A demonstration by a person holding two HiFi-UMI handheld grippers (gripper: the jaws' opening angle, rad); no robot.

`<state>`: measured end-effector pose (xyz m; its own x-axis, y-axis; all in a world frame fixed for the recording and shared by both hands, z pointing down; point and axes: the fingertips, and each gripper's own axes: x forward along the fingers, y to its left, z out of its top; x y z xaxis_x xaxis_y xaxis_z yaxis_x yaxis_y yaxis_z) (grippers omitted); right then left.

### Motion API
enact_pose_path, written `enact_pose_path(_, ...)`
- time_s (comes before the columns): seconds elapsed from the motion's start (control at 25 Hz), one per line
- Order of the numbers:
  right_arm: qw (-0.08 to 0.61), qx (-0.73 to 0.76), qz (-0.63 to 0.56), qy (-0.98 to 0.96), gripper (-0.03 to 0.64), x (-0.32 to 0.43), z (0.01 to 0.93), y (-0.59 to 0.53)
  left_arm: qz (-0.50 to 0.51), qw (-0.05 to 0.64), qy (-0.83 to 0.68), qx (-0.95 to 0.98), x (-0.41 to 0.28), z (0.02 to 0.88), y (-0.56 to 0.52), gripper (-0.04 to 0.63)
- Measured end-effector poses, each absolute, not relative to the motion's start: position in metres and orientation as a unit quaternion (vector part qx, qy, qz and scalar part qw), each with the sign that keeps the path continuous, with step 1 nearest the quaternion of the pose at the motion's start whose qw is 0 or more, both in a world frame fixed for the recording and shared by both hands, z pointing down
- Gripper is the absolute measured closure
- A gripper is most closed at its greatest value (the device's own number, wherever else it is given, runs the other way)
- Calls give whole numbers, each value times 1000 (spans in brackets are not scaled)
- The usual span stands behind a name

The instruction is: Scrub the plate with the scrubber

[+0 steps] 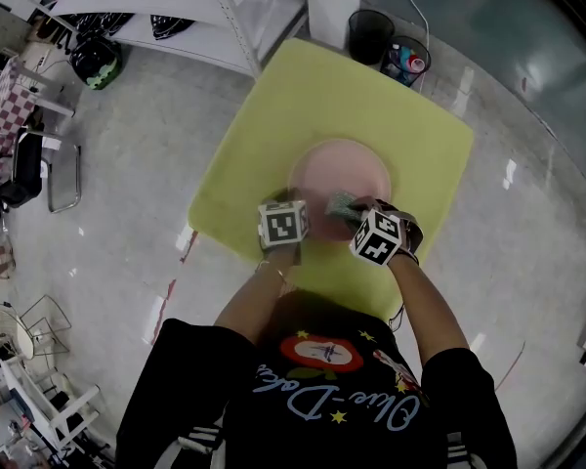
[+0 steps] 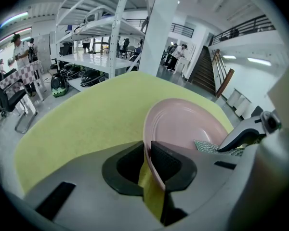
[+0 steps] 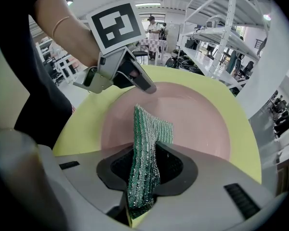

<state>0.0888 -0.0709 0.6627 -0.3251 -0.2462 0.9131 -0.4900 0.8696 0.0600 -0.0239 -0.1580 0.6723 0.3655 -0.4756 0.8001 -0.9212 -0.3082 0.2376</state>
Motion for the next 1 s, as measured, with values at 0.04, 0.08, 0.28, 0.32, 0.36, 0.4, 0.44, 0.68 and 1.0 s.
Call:
enact_pose_path(0.04,533,228,115,-806,541,88,663,-70,313,356,-469,745,-23,672,-158,554)
enact_pose_path(0.08,532,228,117,-807,541,87,662,-69,313,356,-469,745,-23,672,-159,554)
enact_pose_path(0.28,530,223,124,-809,540,80,663,-61,314,356,-470,744,-23,673,-159,554)
enact_pose_path(0.32,530,224,125,-808,540,79,663,-60,314,357,-471,743,-24,673,-158,554)
enact_pose_path(0.36,530,225,128,-807,540,77,662,-59,314,358,-471,743,-25,672,-158,554)
enact_pose_path(0.4,529,228,132,-806,540,76,662,-59,314,359,-471,742,-25,672,-157,554)
enact_pose_path(0.44,527,232,139,-806,540,75,662,-58,314,359,-471,742,-24,672,-157,554)
enact_pose_path(0.68,503,243,177,-810,538,65,661,-54,312,360,-472,742,-23,675,-157,554)
enact_pose_path(1.0,471,245,215,-819,538,46,657,-54,317,354,-465,747,-22,669,-158,554)
